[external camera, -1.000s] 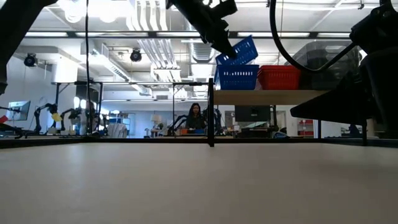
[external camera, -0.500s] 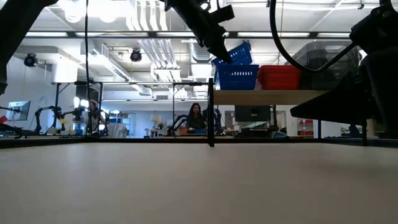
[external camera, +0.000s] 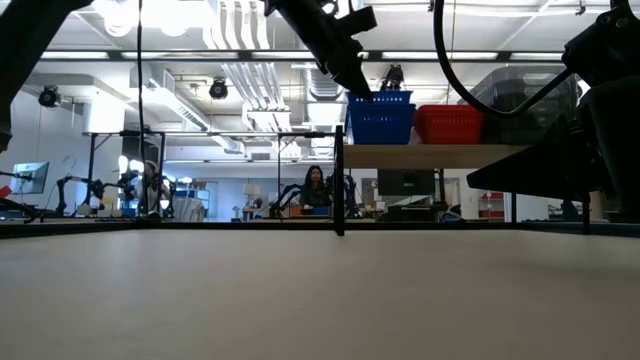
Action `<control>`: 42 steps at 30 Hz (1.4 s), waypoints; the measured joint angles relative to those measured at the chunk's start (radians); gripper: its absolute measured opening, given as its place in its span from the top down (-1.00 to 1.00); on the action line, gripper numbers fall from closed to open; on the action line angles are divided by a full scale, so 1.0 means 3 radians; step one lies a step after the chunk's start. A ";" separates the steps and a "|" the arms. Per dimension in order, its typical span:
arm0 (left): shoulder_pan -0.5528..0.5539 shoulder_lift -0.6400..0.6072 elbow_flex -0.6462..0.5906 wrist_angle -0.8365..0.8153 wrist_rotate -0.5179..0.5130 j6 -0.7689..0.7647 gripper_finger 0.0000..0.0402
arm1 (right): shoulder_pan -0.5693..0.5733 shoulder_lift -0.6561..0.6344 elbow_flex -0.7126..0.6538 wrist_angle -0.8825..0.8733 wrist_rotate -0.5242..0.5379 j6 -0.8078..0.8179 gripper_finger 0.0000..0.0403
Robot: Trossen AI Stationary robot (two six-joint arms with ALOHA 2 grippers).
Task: Stack baskets on shelf by color
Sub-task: Stack the blue bin on the other blue bin on the shelf
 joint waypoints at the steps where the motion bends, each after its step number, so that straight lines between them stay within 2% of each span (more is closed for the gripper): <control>1: -0.0002 -0.0004 0.0004 0.0000 0.0008 0.0005 0.51 | 0.0000 0.0000 0.0000 0.0000 0.0000 0.0000 0.96; 18: -0.0025 -0.0038 0.0012 -0.0001 0.0052 0.0026 0.98 | 0.0000 0.0000 0.0000 -0.0001 -0.0001 -0.0001 0.96; 36: -0.0074 -0.0110 -0.0097 0.0042 0.0133 -0.0004 0.96 | 0.0000 0.0000 -0.0001 -0.0001 -0.0001 -0.0001 0.96; 39: -0.0070 -0.0110 -0.0102 0.0077 0.0328 -0.0008 0.86 | 0.0000 0.0000 -0.0003 -0.0001 -0.0001 0.0000 0.96; 42: -0.0068 -0.0109 -0.0104 0.0156 0.0345 -0.0006 0.70 | 0.0000 0.0000 -0.0003 -0.0001 -0.0003 -0.0001 0.96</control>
